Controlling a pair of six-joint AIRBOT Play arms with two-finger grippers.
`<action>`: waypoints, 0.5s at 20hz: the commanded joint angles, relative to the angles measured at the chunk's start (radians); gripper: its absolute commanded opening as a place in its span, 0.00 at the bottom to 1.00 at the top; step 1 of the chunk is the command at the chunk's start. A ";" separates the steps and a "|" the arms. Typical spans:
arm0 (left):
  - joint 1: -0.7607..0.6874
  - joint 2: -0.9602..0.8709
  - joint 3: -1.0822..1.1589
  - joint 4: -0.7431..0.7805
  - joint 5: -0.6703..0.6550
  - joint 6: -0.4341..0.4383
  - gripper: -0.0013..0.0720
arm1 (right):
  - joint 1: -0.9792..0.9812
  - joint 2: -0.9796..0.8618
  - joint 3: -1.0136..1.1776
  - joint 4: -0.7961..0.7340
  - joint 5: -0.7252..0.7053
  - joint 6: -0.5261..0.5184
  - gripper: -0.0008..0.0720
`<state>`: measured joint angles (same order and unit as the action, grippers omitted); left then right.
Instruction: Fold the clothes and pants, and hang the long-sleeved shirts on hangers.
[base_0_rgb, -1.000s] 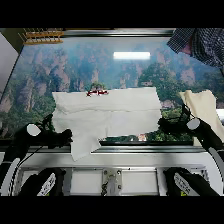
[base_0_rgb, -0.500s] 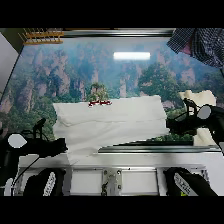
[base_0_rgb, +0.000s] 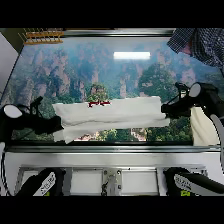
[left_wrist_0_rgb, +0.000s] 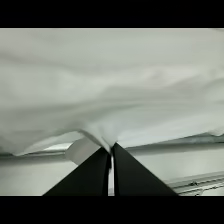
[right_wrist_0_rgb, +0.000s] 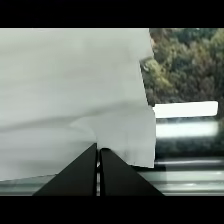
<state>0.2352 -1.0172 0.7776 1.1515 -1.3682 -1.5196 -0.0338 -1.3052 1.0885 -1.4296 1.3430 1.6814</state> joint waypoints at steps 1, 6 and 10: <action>0.001 -0.225 0.192 0.000 0.045 0.040 0.03 | 0.042 -0.185 0.184 0.000 -0.004 0.021 0.02; -0.002 -0.445 0.403 -0.003 0.097 0.040 0.27 | 0.054 -0.349 0.358 0.104 -0.119 0.024 0.04; -0.001 -0.535 0.564 -0.030 0.120 0.040 0.76 | 0.051 -0.346 0.371 0.271 -0.323 0.023 0.88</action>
<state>0.2340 -1.4818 1.2324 1.1431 -1.2713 -1.4822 0.0174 -1.6344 1.4311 -1.2778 1.1572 1.7027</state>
